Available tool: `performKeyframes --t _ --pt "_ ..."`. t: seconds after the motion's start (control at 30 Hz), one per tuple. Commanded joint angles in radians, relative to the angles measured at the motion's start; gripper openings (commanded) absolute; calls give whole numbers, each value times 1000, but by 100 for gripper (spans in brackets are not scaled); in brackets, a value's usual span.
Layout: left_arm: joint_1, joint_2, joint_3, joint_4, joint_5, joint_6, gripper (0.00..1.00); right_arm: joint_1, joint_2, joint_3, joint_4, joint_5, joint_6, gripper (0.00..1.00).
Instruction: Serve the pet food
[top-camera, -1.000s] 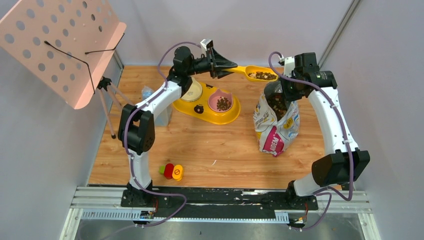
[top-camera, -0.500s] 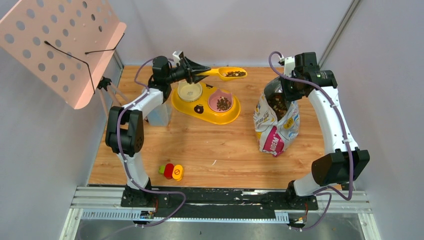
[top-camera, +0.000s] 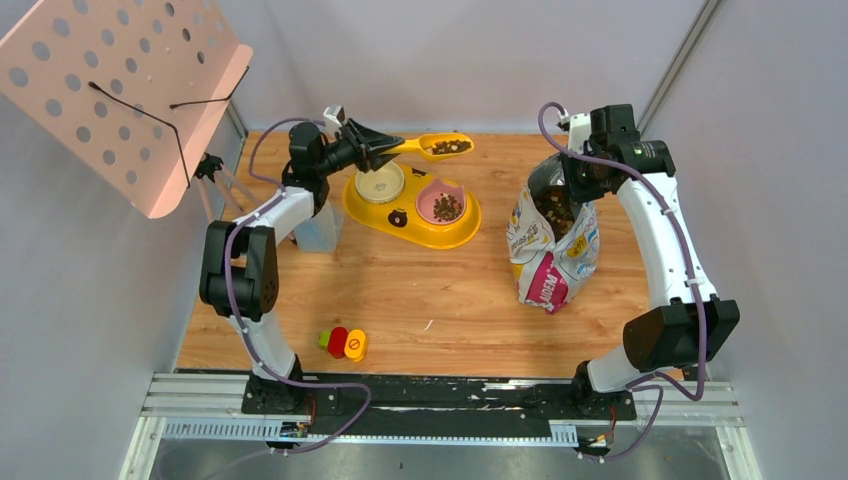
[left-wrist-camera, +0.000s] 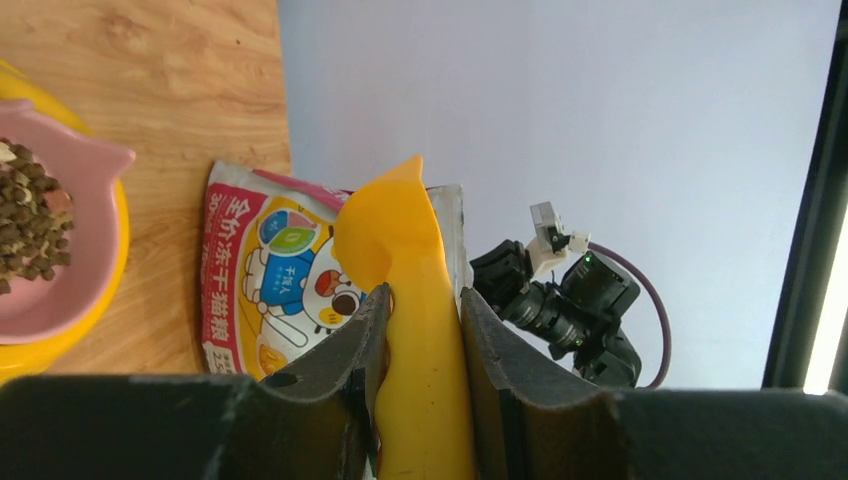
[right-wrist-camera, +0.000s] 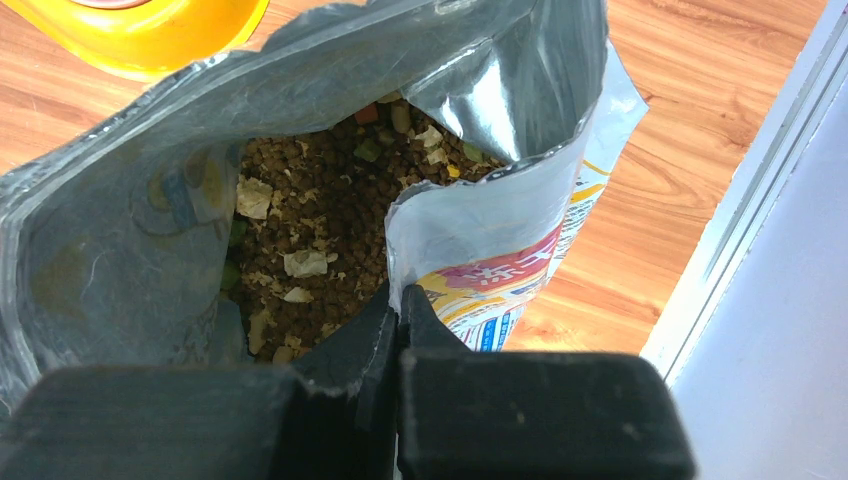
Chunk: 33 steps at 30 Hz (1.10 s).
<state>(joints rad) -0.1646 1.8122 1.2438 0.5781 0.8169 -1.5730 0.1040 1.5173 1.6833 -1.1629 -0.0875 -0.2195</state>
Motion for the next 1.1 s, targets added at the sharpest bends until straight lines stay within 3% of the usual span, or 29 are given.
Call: performKeyframes --t 0.0,0.23,0.73,1.07 --pt "15 -100 -14 47 -11 67 0 -2 -6 30 43 -33 -1 0" --pt "39 -223 -103 -34 -40 123 0 -1 4 26 51 -52 -6 0" --pt "237 -460 -310 -188 -125 213 0 -1 41 41 57 -89 18 0" --pt "249 -422 -287 -204 -131 252 0 -1 31 27 58 -90 20 0"
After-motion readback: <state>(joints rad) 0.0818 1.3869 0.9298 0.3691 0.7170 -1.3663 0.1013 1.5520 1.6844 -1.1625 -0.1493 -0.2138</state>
